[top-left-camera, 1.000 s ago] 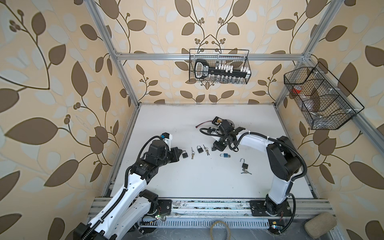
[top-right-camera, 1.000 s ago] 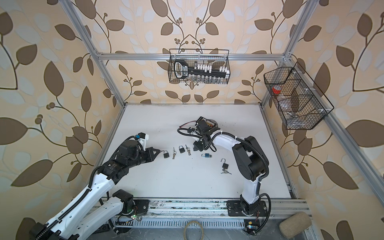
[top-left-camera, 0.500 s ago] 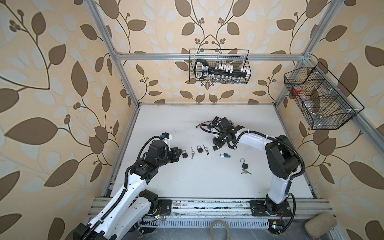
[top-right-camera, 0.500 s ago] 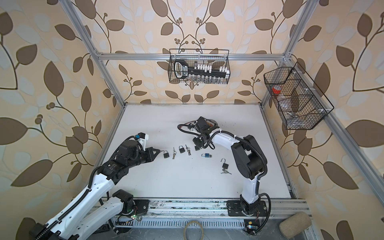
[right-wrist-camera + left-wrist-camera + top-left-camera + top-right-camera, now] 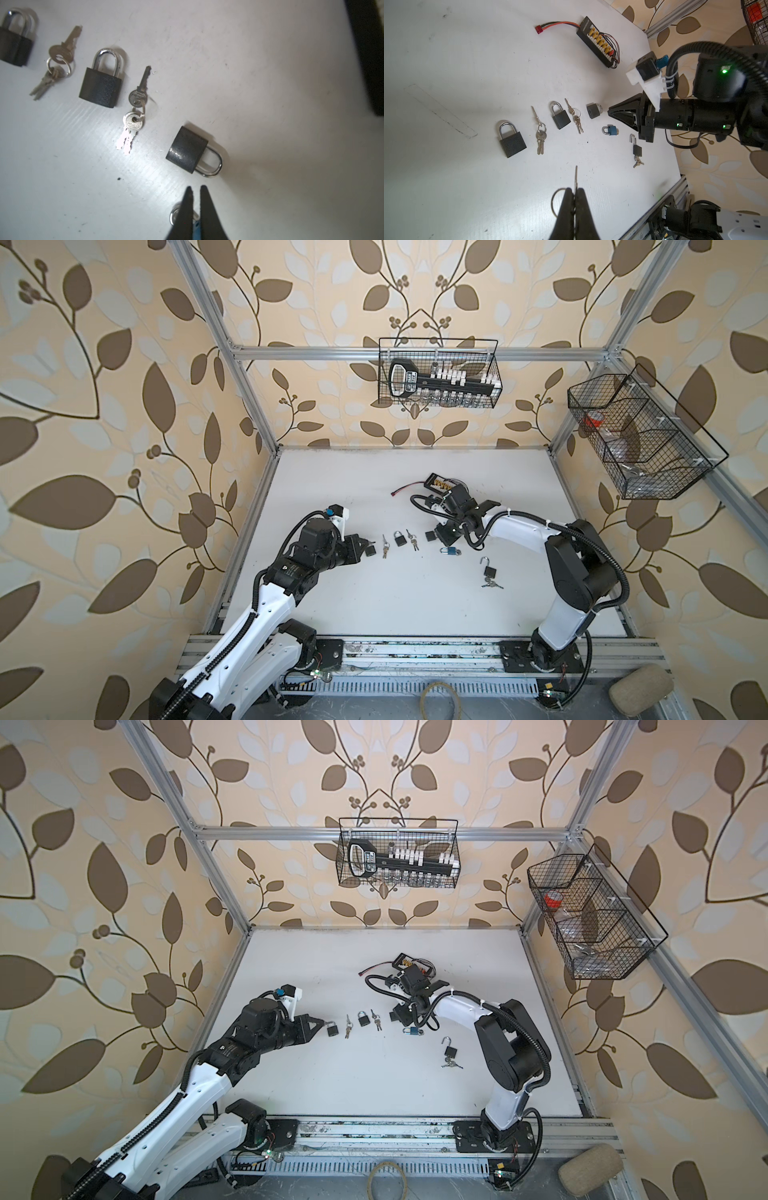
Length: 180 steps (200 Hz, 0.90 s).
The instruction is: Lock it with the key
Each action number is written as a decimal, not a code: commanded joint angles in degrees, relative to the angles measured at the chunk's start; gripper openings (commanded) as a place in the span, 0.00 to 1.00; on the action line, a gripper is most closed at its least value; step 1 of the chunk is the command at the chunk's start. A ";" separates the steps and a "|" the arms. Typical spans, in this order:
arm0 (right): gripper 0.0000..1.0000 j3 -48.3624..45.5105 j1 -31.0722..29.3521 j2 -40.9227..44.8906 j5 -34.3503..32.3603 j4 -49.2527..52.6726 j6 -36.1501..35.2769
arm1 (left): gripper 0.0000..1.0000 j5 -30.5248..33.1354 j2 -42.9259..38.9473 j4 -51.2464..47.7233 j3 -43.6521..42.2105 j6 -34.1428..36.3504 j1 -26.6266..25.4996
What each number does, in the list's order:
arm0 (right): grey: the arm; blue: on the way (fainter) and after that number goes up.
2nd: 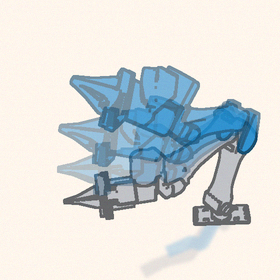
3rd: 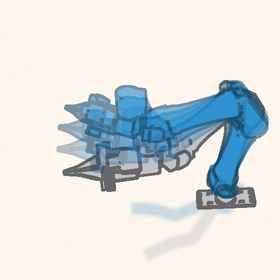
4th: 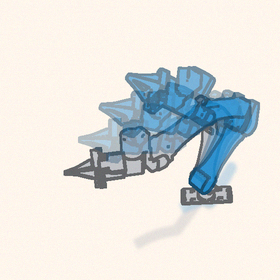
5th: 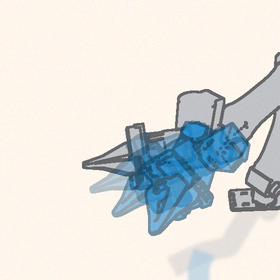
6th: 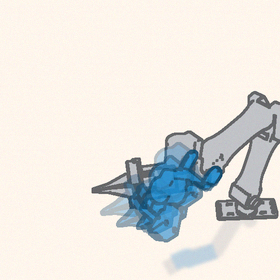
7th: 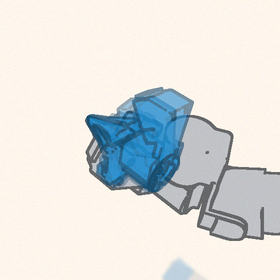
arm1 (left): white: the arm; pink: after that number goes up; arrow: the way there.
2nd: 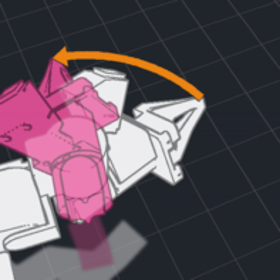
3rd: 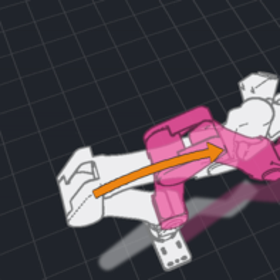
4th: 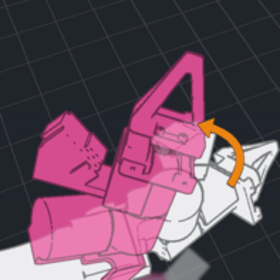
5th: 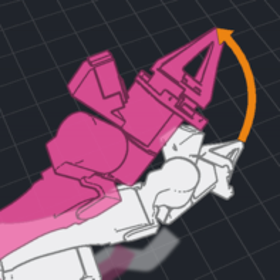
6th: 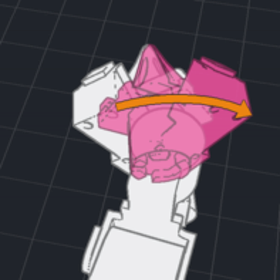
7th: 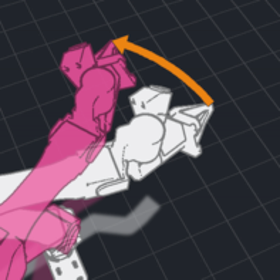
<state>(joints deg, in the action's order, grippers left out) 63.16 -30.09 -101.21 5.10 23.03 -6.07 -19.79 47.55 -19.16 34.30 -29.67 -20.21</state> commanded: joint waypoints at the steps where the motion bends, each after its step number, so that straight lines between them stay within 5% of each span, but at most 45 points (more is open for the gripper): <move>1: 0.00 -1.54 0.28 0.11 0.96 -0.69 3.03 | 0.00 -1.74 2.52 2.24 1.93 2.83 -1.13; 56: 0.00 -0.76 1.09 -4.04 0.55 -2.32 3.87 | 0.00 1.93 9.23 4.54 6.55 3.92 -6.28; 180: 0.00 4.18 3.14 -10.36 2.71 -3.96 2.81 | 0.00 5.51 17.39 7.46 12.81 3.14 -6.51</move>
<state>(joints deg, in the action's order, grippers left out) 65.65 -27.18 -108.81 6.63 18.04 -2.61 -14.50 64.64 -14.24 44.88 -27.18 -26.33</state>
